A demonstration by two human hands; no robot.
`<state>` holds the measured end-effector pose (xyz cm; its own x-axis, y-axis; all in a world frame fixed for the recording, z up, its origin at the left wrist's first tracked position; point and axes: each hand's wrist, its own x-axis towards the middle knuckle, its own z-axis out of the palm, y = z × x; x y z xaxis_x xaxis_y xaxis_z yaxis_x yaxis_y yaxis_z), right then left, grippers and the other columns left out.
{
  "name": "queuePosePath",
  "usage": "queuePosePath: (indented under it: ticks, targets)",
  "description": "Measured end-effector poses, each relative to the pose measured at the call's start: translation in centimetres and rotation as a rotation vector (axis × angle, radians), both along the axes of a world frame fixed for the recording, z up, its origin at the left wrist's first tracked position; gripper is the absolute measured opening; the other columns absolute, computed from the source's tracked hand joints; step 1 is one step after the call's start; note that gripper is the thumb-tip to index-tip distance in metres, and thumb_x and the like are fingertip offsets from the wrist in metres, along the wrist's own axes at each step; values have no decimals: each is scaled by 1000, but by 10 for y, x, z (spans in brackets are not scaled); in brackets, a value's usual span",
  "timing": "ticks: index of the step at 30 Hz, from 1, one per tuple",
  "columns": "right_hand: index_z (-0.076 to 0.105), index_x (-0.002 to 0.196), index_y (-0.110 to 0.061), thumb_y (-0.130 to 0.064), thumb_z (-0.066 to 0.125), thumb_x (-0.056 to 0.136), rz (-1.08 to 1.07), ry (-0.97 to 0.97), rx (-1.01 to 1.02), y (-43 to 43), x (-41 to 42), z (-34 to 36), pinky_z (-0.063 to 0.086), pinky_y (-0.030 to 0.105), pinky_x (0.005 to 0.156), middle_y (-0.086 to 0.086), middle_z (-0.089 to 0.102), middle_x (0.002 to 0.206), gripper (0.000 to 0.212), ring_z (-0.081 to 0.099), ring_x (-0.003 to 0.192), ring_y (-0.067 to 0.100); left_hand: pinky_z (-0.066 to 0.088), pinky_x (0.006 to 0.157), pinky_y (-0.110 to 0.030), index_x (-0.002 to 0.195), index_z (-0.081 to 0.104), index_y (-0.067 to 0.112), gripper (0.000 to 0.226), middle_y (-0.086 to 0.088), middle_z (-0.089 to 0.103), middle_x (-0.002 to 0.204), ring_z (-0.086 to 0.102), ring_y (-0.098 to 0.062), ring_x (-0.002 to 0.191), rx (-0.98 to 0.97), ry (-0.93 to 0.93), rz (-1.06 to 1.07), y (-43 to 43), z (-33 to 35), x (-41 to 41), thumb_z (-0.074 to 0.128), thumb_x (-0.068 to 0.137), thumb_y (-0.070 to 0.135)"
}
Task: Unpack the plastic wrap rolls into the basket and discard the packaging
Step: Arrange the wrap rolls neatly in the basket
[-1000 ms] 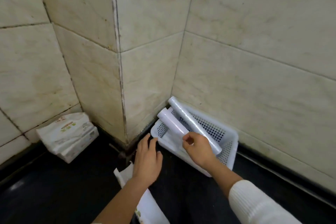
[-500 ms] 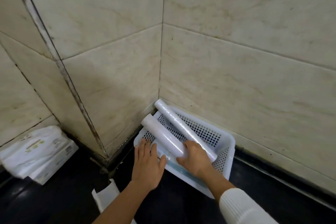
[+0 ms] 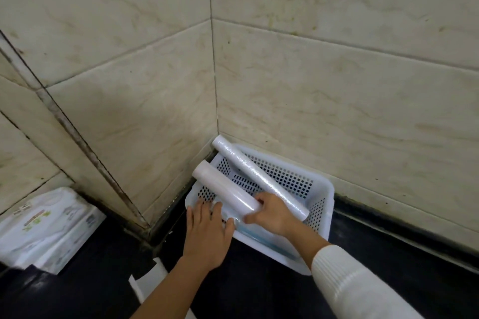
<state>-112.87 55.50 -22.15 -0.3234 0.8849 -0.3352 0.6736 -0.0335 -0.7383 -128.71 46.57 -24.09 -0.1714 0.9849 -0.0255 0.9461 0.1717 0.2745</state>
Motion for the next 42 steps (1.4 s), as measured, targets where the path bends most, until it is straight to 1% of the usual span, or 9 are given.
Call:
queuePosePath:
  ticks: [3, 8, 16, 18, 22, 24, 35, 38, 42]
  targets:
    - [60, 92, -18, -27, 88, 58, -8, 19, 19, 1, 4, 12, 42, 26, 66, -1, 59, 93, 45, 54, 83, 17, 7, 120, -48, 146, 23, 18, 56, -10, 30, 151, 17, -26, 143, -49, -7, -5, 1, 3, -1, 26, 98, 47]
    - [61, 85, -22, -25, 90, 58, -51, 114, 46, 18, 25, 52, 42, 24, 66, -3, 62, 88, 40, 58, 80, 14, -16, 117, -44, 153, -8, 21, 71, -9, -4, 161, -7, -24, 147, -94, -159, 17, 18, 12, -1, 30, 98, 46]
    - [68, 105, -8, -23, 86, 68, -155, 81, 166, 73, 38, 86, 46, 32, 73, 6, 66, 98, 44, 59, 89, 21, -14, 117, -44, 153, -8, 17, 71, -5, -17, 162, -20, -22, 147, 69, 85, -269, 104, 27, 6, 32, 98, 34]
    - [67, 113, -10, -23, 85, 70, -121, 36, 211, 81, 36, 80, 50, 36, 82, 6, 67, 106, 49, 61, 95, 22, -11, 117, -46, 154, -1, 16, 70, -6, -10, 163, -17, -26, 148, 93, 165, -321, 117, 25, 1, 35, 96, 31]
    - [63, 121, -13, -26, 83, 72, -68, -17, 238, 92, 27, 63, 47, 31, 80, 6, 67, 115, 54, 60, 100, 21, 35, 105, -59, 137, 52, 10, 69, -14, 52, 141, 45, -36, 134, 189, 234, -359, 119, 28, -10, 75, 73, 21]
    - [61, 124, -13, -26, 82, 73, -50, -47, 251, 94, 20, 54, 45, 29, 81, 6, 66, 120, 56, 60, 103, 23, 45, 98, -57, 125, 62, 8, 65, -14, 62, 128, 57, -36, 120, 231, 196, -362, 114, 22, -14, 82, 64, 18]
    - [67, 116, -22, -39, 76, 76, -103, -228, 445, 76, 11, 22, 42, 36, 94, 4, 63, 122, 45, 53, 115, 26, 34, 112, -38, 152, 22, 23, 71, -7, 28, 152, 32, -24, 136, 154, 51, -386, 91, 14, -31, 57, 90, 29]
    - [63, 124, -20, -28, 66, 87, 35, -329, 516, 74, 22, 25, 36, 37, 101, 5, 52, 135, 38, 43, 125, 26, 36, 109, -35, 151, 22, 25, 71, -3, 35, 144, 36, -20, 129, 154, 0, -382, 91, 18, -28, 57, 89, 27]
    - [65, 117, -17, -20, 63, 89, 99, -242, 477, 55, 31, 31, 48, 34, 87, 2, 58, 118, 28, 56, 105, 21, 41, 103, -37, 147, 37, 16, 62, -6, 49, 136, 46, -23, 121, 191, -60, -340, 96, 22, -25, 60, 89, 18]
